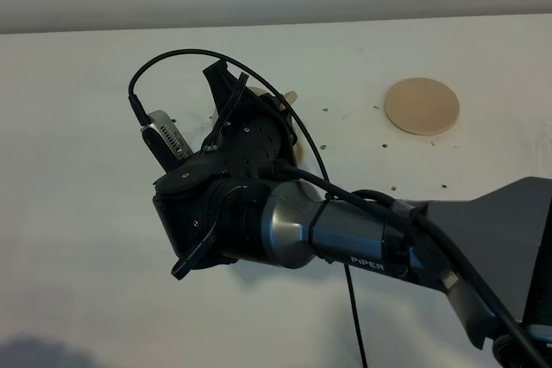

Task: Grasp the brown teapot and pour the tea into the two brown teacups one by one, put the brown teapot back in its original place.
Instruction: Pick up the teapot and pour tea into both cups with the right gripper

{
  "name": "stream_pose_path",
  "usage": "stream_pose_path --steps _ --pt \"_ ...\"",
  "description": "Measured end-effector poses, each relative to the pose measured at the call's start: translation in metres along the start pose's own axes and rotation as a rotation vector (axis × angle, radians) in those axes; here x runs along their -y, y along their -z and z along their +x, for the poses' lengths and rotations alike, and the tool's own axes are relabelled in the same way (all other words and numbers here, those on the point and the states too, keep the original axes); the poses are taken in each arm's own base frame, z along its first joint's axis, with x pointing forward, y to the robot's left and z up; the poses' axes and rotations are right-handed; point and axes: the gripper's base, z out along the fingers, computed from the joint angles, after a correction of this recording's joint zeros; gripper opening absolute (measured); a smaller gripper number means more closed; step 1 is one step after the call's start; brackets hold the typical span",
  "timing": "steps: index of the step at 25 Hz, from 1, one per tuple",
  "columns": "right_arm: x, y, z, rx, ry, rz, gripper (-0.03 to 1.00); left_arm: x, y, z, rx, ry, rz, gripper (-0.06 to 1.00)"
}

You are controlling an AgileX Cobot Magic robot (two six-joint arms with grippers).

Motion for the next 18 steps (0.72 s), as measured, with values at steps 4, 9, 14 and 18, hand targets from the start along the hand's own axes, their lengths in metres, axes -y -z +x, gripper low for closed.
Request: stream_pose_path --steps 4,9,14,18 --pt "0.0000 0.0000 0.0000 0.000 0.000 0.000 0.11 0.0000 0.0000 0.0000 0.000 0.000 0.000 0.24" --pt "0.0000 0.0000 0.0000 0.000 0.000 0.000 0.11 0.0000 0.0000 0.0000 0.000 0.000 0.000 0.24" --pt "0.0000 0.0000 0.0000 0.000 0.000 0.000 0.11 0.0000 0.0000 0.0000 0.000 0.000 0.000 0.24" --pt "0.0000 0.0000 0.0000 0.000 0.000 0.000 0.11 0.0000 0.0000 0.0000 0.000 0.000 0.000 0.24"
